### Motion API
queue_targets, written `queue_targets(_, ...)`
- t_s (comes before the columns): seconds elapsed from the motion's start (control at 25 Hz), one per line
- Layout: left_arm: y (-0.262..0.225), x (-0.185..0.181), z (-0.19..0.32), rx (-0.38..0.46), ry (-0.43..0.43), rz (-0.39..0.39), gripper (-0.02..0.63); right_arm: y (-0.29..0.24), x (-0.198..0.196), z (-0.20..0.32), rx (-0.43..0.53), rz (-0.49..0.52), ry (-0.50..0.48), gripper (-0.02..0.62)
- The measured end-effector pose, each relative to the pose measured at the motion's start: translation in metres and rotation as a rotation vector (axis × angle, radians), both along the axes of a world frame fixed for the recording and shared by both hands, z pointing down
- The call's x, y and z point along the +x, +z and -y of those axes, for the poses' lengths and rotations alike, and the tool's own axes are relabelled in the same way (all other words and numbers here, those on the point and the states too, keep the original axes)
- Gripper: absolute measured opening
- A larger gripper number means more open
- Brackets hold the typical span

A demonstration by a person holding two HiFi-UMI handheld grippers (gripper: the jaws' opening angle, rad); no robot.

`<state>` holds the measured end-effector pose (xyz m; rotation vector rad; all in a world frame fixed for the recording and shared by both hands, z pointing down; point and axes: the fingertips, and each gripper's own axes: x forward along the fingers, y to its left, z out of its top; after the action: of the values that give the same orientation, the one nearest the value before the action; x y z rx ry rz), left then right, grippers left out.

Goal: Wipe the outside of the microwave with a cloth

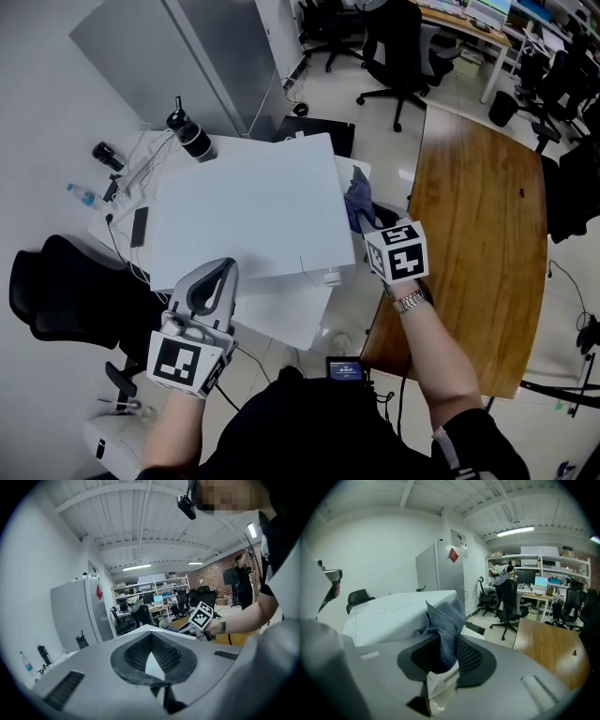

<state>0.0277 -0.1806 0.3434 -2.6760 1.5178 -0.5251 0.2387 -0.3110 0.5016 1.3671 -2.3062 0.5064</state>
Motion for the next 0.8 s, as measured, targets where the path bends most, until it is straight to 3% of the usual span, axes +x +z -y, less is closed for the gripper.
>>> queue_targets(0.8, 0.007, 0.007, -0.004, 0.01, -0.036, 0.032, 0.0, 0.098, 0.001, 0.007, -0.107, -0.022, 0.001, 0.097)
